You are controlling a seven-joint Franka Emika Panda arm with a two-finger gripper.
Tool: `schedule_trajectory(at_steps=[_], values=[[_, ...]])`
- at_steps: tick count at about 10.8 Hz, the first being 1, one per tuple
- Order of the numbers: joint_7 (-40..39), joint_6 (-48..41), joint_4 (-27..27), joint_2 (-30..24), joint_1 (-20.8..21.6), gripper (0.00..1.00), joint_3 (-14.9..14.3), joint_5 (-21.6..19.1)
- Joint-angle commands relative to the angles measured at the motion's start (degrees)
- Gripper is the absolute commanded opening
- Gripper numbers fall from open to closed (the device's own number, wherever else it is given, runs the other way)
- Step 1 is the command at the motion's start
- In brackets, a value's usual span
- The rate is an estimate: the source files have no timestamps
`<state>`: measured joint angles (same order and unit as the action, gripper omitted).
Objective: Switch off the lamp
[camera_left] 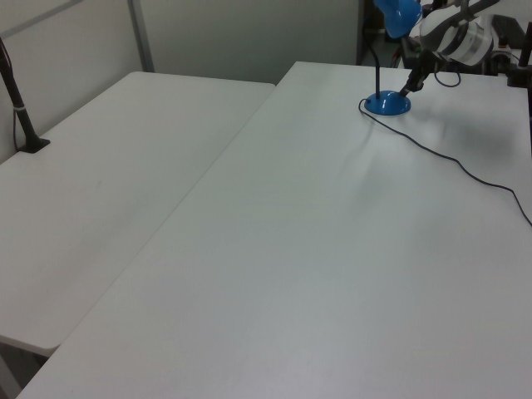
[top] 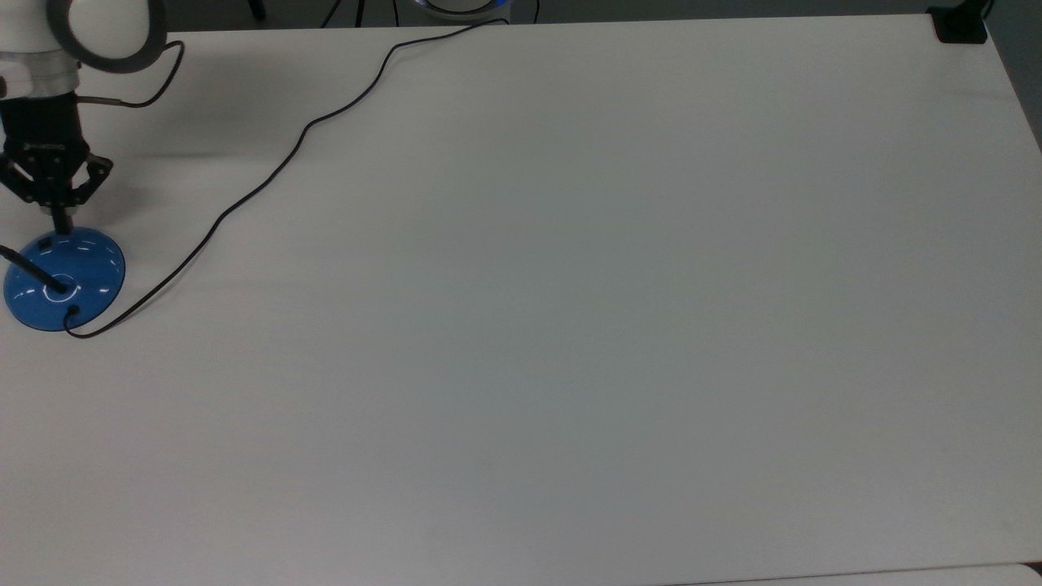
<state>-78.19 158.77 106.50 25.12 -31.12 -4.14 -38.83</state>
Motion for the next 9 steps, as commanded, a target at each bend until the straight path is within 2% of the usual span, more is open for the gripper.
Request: schedule_trajectory(at_steps=[1,4,6,8,9], values=[[16.42,-0.48,9.59,-10.33,4.02,0.0,1.94,-0.9],[37.53,-0.57,14.15,-18.06,11.58,0.0,1.77,-0.2],[50.44,-0.48,15.14,-19.93,16.33,0.0,1.77,0.41],[63.62,-0.57,13.65,-20.37,19.5,0.0,1.68,5.31],[68.91,-0.83,13.03,-20.46,20.39,0.0,1.76,9.69]])
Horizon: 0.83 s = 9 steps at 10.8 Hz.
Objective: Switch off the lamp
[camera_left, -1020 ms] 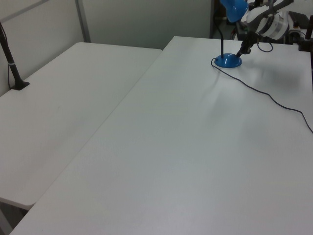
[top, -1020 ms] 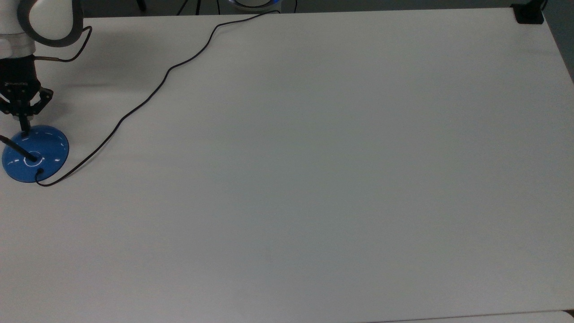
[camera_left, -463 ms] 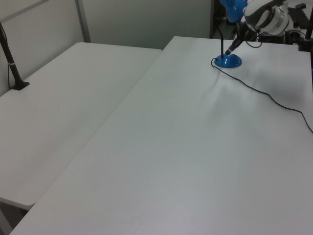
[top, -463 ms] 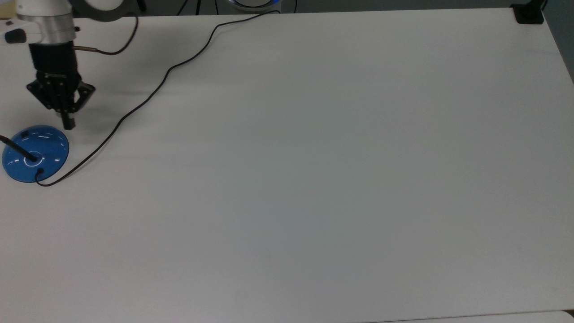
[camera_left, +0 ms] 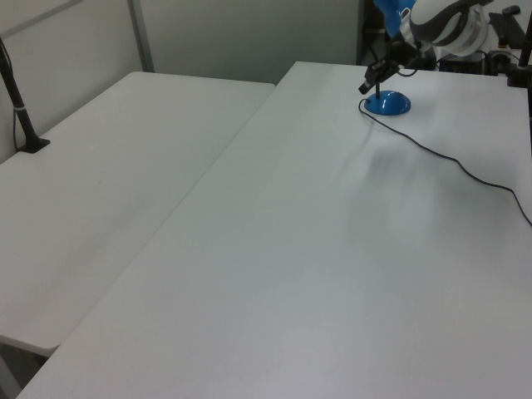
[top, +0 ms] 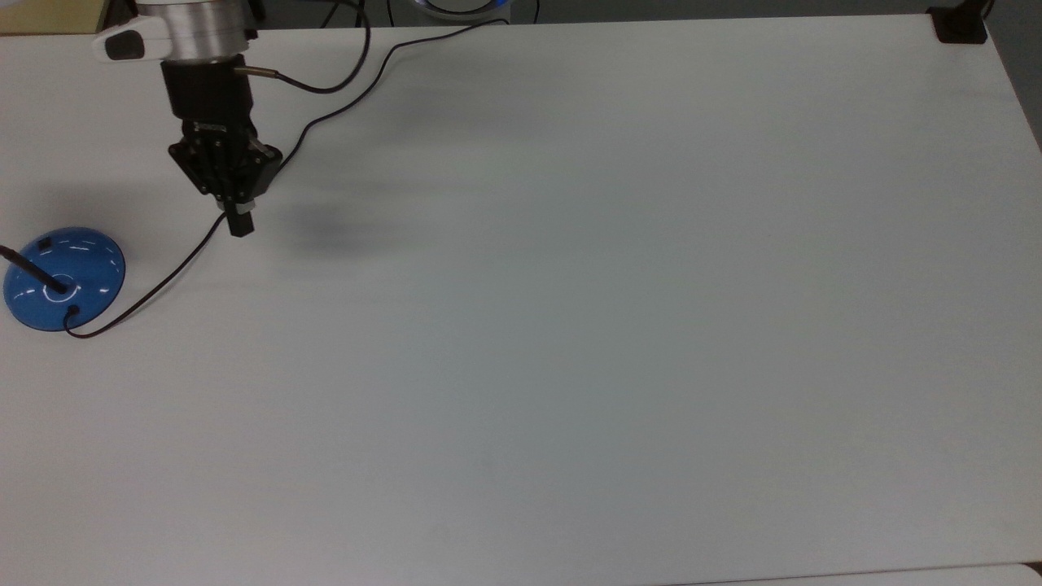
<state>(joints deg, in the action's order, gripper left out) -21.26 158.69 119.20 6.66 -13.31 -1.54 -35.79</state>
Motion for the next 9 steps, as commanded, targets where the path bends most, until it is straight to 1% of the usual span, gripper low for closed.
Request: schedule_trajectory(at_steps=[1,2,3,4,5,6,7,8,9], values=[[11.77,-1.44,0.33,-2.09,2.5,0.0,-0.84,11.05],[9.86,-5.19,-0.71,-1.56,2.24,0.0,-0.75,16.66],[9.66,-10.45,-2.9,-0.78,2.5,0.0,-0.75,18.54],[11.14,-13.46,-3.79,-1.2,2.76,0.0,-0.83,18.82],[12.89,-15.93,-3.8,-1.73,3.81,0.0,-0.84,20.91],[15.35,-21.26,-4.32,-2.08,4.86,0.0,-0.92,25.37],[19.98,-26.19,-5.72,-2.17,5.92,0.0,-0.92,30.2],[24.03,-29.72,-7.04,-2.26,7.23,0.0,-0.92,33.91],[25.03,-33.06,-8.09,-2.44,7.77,0.0,-0.92,35.68]])
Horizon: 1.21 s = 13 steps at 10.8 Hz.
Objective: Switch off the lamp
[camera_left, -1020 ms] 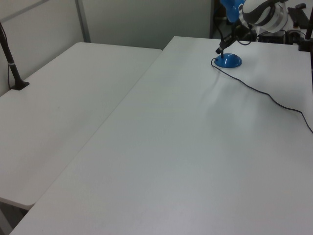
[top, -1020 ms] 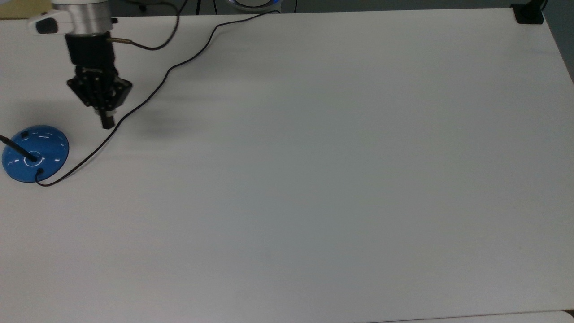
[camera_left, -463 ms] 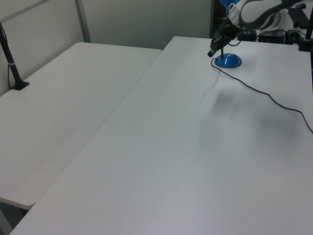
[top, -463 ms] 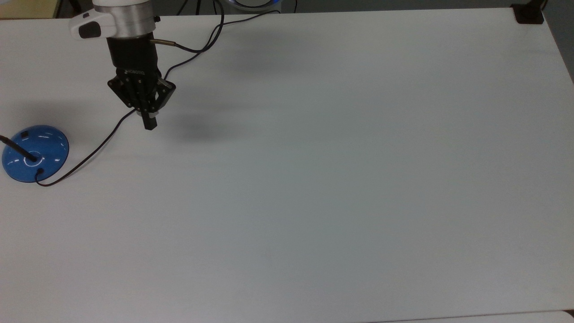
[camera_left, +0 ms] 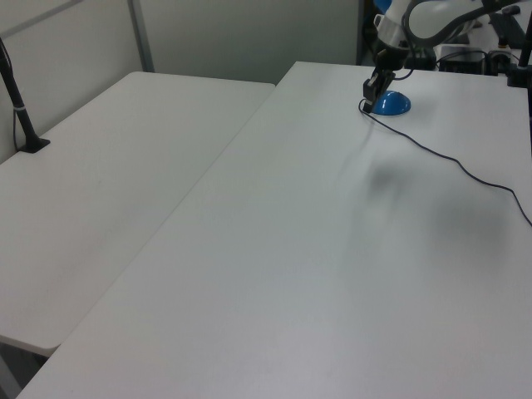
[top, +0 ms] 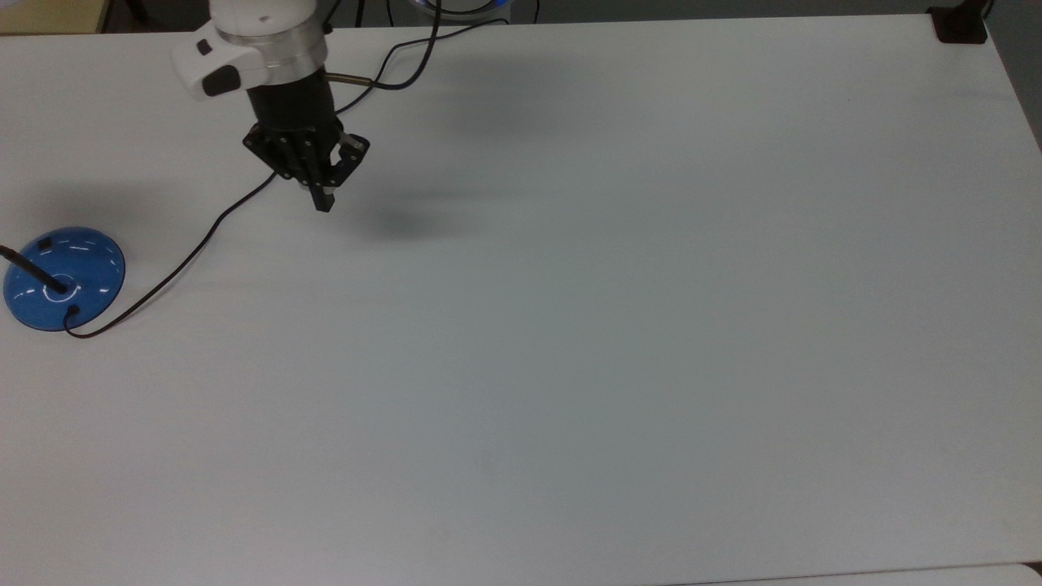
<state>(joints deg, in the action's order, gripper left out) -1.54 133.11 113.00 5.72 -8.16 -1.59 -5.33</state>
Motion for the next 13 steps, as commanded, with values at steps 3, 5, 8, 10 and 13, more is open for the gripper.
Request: schedule_trajectory(at_steps=[3,5,8,10,13], values=[[5.5,-16.09,-5.14,-1.94,4.46,0.0,-0.87,8.13],[3.58,-24.26,-9.01,-2.12,4.99,0.0,-0.87,10.67],[-2.85,-31.49,-12.87,-2.56,4.73,0.59,-1.04,11.3],[-1.55,-33.52,-15.61,-2.56,4.64,1.0,-1.05,11.3],[8.38,-38.7,-19.65,-2.56,4.55,1.0,-0.96,11.22]])
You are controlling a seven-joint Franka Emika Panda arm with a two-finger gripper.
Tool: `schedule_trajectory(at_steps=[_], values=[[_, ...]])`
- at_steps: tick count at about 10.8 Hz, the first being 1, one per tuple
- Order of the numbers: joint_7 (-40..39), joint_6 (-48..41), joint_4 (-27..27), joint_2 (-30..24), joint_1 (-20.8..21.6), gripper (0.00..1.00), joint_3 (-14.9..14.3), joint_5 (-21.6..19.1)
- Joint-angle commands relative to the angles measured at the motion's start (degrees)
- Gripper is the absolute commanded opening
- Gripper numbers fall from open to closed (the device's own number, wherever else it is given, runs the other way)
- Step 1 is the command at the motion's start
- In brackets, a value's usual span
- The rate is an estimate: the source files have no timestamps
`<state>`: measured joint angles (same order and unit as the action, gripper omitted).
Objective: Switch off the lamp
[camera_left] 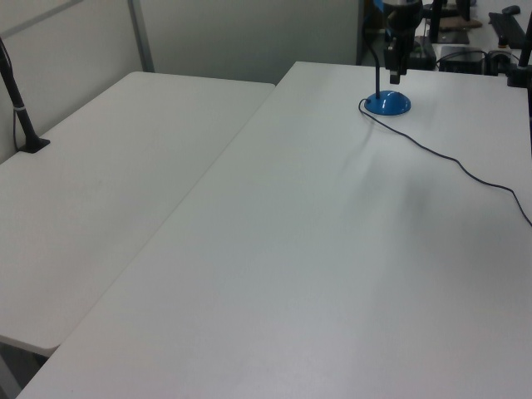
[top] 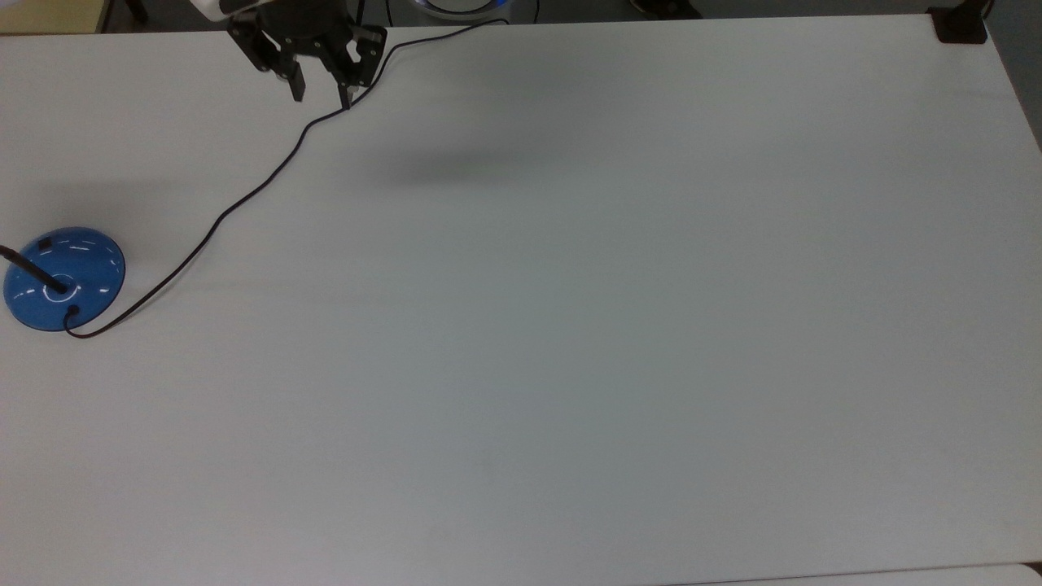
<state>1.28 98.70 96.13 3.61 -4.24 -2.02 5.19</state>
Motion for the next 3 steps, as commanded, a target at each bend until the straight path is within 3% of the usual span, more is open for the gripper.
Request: schedule_trajectory(at_steps=[1,3], values=[[5.75,-4.22,-2.88,-0.45,0.64,1.0,-0.18,0.69],[5.76,-4.21,-2.97,-0.54,0.29,1.0,-0.27,-0.1]])
